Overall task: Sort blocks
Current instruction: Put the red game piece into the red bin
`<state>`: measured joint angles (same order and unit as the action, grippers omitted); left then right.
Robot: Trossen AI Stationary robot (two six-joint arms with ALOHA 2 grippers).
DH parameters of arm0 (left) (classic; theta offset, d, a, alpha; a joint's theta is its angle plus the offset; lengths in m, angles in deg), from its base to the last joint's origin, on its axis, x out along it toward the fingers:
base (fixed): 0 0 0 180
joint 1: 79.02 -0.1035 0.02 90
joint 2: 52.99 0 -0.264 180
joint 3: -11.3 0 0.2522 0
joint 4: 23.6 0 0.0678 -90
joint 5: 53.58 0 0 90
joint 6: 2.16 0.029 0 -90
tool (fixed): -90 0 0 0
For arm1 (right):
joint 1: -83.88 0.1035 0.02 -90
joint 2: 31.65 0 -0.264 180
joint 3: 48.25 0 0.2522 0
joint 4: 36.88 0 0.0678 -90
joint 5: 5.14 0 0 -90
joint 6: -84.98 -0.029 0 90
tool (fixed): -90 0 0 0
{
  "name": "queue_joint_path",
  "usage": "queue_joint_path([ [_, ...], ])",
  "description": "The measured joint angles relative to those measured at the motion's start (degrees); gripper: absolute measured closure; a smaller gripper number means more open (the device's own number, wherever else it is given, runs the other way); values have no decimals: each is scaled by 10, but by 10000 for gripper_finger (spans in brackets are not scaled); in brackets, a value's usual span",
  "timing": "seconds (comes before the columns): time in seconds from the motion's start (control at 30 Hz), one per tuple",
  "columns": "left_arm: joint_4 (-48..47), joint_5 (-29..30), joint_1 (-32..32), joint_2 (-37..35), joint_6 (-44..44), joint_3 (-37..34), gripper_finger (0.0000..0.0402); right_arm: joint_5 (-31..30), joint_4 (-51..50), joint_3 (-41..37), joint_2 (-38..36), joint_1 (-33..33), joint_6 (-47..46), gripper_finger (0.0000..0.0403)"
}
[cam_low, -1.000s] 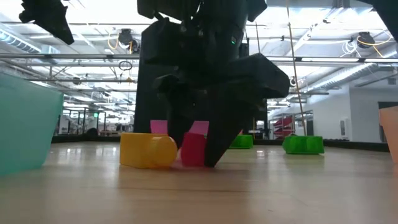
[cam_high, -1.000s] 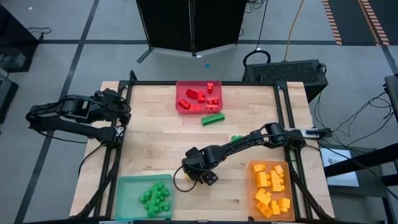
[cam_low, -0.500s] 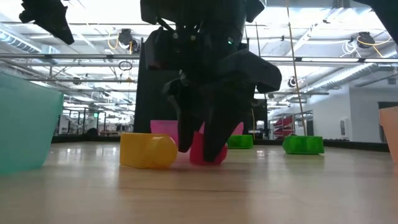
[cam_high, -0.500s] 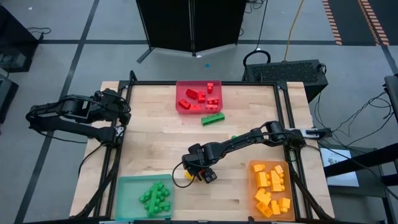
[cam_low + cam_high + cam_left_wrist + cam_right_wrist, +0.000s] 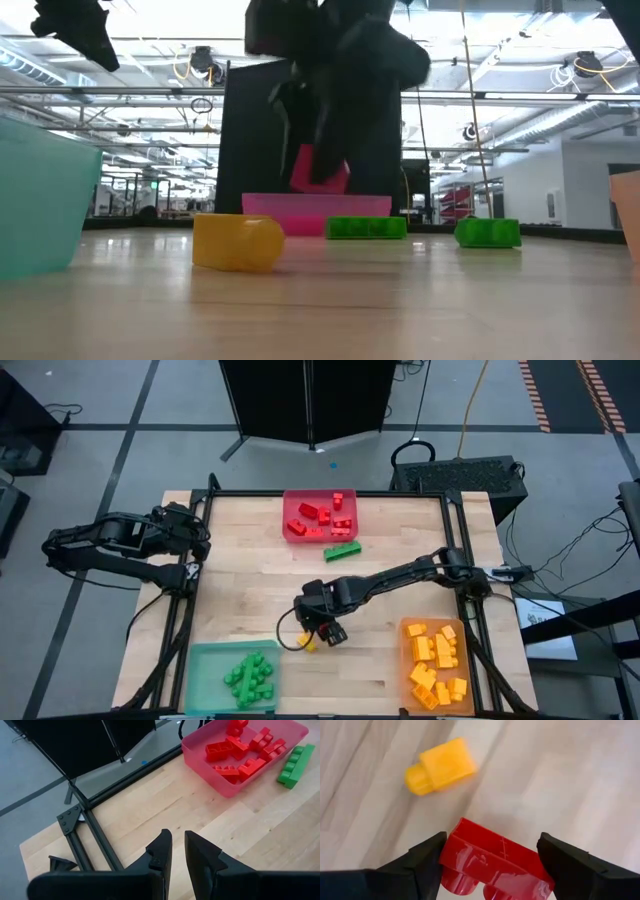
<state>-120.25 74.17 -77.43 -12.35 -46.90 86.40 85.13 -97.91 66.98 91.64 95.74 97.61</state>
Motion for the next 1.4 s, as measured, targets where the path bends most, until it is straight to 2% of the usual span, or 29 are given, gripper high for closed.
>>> queue_joint_path([
  [0.37,0,0,0,0,0,0,343,-53,4,1,-118,-98,2,126],
  [0.63,0,0,0,0,0,0,343,-65,77,1,-167,-209,14,126],
  [0.87,0,0,0,0,0,0,343,-59,98,1,-153,-306,-10,126],
  [0.97,0,0,0,0,0,0,343,-27,94,1,-133,-339,-17,126],
  [1.4,-1,0,0,0,1,0,343,52,13,1,-50,-410,-26,126],
])
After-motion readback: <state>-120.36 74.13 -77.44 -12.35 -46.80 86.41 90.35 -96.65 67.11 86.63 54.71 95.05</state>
